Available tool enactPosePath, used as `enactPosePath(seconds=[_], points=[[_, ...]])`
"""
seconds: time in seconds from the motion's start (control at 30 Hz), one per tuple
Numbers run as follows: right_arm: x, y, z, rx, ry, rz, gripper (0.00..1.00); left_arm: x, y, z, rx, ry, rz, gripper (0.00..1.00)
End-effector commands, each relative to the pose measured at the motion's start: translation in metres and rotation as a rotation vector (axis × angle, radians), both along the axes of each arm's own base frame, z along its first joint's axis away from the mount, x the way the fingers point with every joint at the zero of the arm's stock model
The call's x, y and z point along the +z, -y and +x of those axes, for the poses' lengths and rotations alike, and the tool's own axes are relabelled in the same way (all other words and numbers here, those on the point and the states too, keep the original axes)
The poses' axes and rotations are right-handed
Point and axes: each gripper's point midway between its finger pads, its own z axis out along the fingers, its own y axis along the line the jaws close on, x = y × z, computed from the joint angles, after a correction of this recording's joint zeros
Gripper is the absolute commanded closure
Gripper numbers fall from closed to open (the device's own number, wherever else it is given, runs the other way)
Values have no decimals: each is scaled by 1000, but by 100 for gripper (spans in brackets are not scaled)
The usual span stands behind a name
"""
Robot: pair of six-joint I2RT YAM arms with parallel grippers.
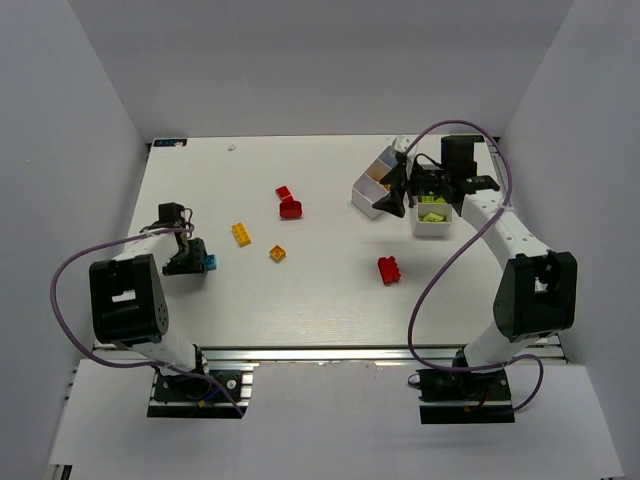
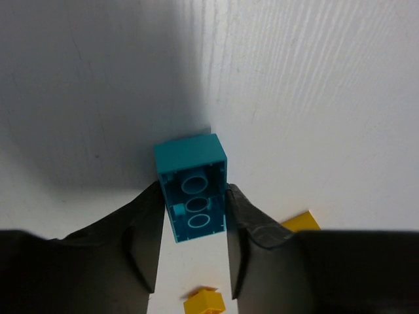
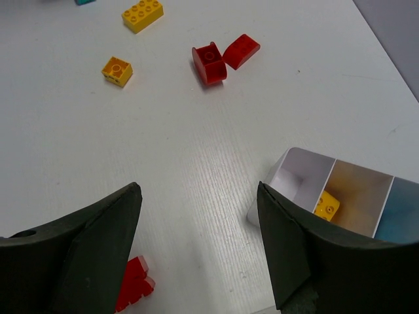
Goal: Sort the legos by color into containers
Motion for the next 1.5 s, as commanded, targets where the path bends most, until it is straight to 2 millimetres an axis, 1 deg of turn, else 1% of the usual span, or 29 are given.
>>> enactPosePath(seconds=[0.0, 0.03, 0.07, 0.13, 0.17, 0.2, 0.23, 0.27, 0.3, 0.33, 0.37, 0.4, 0.43, 0.47, 0.5, 0.57, 0.6, 0.63, 0.67, 0.7, 0.73, 0.8, 0.9, 0.97, 1.0, 1.23, 1.27, 1.4, 1.47], points=[[19, -3, -6, 24, 30, 41, 24, 7, 2, 8, -19, 59, -12, 57], [21, -5, -7, 27, 21, 53, 24, 12, 2, 11, -37, 80, -7, 61], [22, -5, -7, 24, -2, 67, 25, 19, 3, 15, -61, 106, -5, 69], [26, -13, -12, 19, -121, 123, 27, 43, 11, 29, -169, 206, -1, 78], [28, -17, -13, 19, -158, 144, 28, 52, 16, 34, -217, 244, 4, 86], [29, -27, -18, 30, -205, 157, 29, 66, 25, 38, -274, 297, -14, 87], [26, -34, -23, 14, -321, 184, 30, 77, 44, 43, -373, 360, -35, 87], [26, -42, -27, 12, -367, 196, 30, 86, 55, 45, -426, 405, -46, 90], [20, -58, -38, 19, -435, 198, 30, 105, 71, 50, -484, 492, -49, 91], [17, -67, -44, -13, -556, 216, 30, 108, 88, 45, -535, 531, -99, 92], [19, -77, -49, -7, -581, 230, 29, 114, 99, 44, -561, 566, -114, 94], [10, -95, -58, -26, -626, 214, 27, 130, 117, 46, -600, 635, -131, 94], [10, -105, -62, -67, -690, 220, 26, 134, 133, 42, -634, 657, -155, 94], [8, -115, -65, -81, -701, 211, 25, 133, 143, 38, -644, 658, -174, 94], [6, -132, -65, -133, -688, 196, 24, 140, 161, 36, -665, 688, -206, 94], [4, -147, -64, -190, -707, 186, 24, 142, 175, 35, -671, 698, -224, 94], [-4, -158, -64, -210, -712, 167, 23, 146, 189, 33, -685, 714, -248, 94], [1, -164, -59, -231, -702, 175, 23, 146, 194, 33, -686, 716, -256, 94], [-1, -172, -60, -237, -710, 166, 23, 147, 200, 32, -701, 721, -261, 94], [-15, -176, -58, -251, -735, 136, 24, 151, 207, 33, -687, 735, -282, 94], [-11, -181, -56, -257, -734, 141, 24, 152, 210, 33, -689, 741, -288, 94], [-22, -185, -53, -267, -749, 126, 24, 152, 220, 30, -702, 745, -308, 94], [-27, -189, -54, -271, -737, 114, 25, 149, 228, 26, -715, 732, -322, 94], [-27, -193, -56, -265, -731, 115, 26, 149, 230, 25, -712, 730, -327, 94], [-27, -195, -56, -268, -726, 116, 26, 154, 232, 27, -711, 760, -330, 94], [-25, -207, -58, -255, -720, 125, 32, 148, 234, 23, -713, 749, -342, 94], [-26, -208, -59, -254, -724, 124, 34, 146, 234, 23, -712, 744, -344, 94], [-32, -210, -60, -250, -748, 122, 52, 148, 234, 23, -703, 754, -349, 93], [-34, -209, -63, -242, -755, 118, 60, 150, 235, 23, -702, 759, -350, 88]])
